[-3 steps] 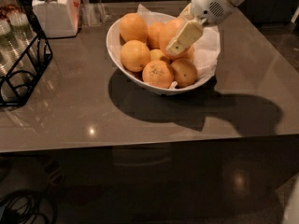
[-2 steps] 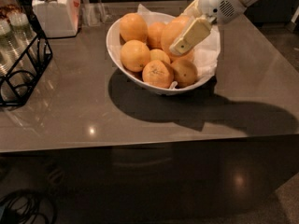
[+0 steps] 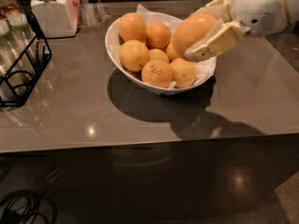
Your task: Pick orange from white bowl
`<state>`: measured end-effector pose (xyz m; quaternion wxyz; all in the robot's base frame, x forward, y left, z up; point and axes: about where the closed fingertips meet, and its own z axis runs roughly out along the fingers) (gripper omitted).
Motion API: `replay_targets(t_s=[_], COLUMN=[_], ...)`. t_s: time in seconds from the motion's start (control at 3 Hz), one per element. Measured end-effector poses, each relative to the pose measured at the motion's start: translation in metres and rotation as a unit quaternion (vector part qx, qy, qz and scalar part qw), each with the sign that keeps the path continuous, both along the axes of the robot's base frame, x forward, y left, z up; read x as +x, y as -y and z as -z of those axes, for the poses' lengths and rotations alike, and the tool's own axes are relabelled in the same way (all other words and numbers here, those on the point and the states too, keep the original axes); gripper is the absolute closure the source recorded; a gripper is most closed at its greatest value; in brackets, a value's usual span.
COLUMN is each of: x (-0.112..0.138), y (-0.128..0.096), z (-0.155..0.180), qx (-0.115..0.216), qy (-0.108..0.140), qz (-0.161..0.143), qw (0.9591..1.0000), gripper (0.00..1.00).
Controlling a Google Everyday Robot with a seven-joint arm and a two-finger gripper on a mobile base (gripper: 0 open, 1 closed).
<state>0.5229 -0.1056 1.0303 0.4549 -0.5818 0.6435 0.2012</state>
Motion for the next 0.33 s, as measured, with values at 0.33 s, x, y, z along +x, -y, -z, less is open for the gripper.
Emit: replay_targets(t_s=[0.33], x=[-0.0387], y=[0.0157], z=[0.0028], qx=[0.039], qy=[0.025], qz=[0.022], qw=[0.9987], gripper=[1.0])
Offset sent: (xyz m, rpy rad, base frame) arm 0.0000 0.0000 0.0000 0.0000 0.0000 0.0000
